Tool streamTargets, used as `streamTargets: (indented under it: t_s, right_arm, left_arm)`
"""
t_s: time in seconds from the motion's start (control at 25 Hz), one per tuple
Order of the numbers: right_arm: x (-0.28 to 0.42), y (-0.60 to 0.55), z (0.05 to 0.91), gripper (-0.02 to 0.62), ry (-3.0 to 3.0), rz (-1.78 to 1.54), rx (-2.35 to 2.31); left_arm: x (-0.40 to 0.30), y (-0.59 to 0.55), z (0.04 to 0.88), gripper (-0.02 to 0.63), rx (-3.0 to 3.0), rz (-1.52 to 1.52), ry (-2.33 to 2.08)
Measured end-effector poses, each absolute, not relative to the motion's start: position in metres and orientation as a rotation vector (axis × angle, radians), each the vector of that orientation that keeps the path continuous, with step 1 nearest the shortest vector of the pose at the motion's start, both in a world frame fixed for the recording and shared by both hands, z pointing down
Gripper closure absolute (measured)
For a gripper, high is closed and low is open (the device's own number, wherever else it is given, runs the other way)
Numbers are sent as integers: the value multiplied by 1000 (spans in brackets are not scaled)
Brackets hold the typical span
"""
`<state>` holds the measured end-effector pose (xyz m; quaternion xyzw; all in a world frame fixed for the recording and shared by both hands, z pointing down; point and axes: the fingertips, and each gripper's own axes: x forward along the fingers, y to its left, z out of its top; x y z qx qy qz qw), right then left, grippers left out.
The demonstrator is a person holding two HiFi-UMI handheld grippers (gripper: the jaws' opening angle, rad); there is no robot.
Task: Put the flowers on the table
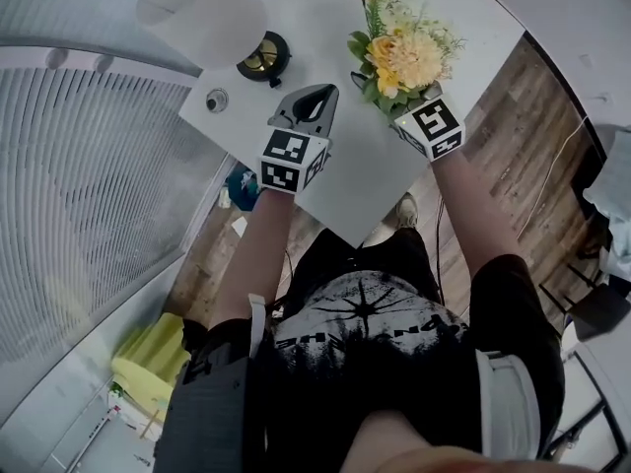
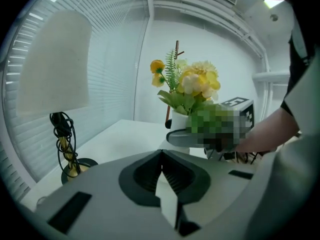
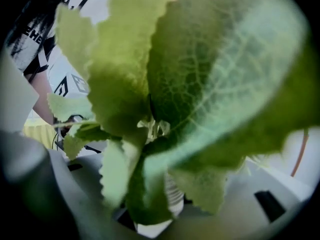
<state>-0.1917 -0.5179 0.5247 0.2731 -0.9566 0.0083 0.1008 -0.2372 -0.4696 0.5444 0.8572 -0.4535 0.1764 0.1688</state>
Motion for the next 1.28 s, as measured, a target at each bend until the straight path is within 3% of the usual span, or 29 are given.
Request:
streamTargets:
  t_s: [0.52, 1.28]
  right_arm:
    - [-195, -528, 527, 347, -2896, 66, 897]
    - [-168, -501, 539, 322, -2837, 160, 861]
  left_arm:
    - [-259, -452, 561, 594, 2376, 477, -1295]
    - [-224, -434, 548, 594, 2375, 392, -1291]
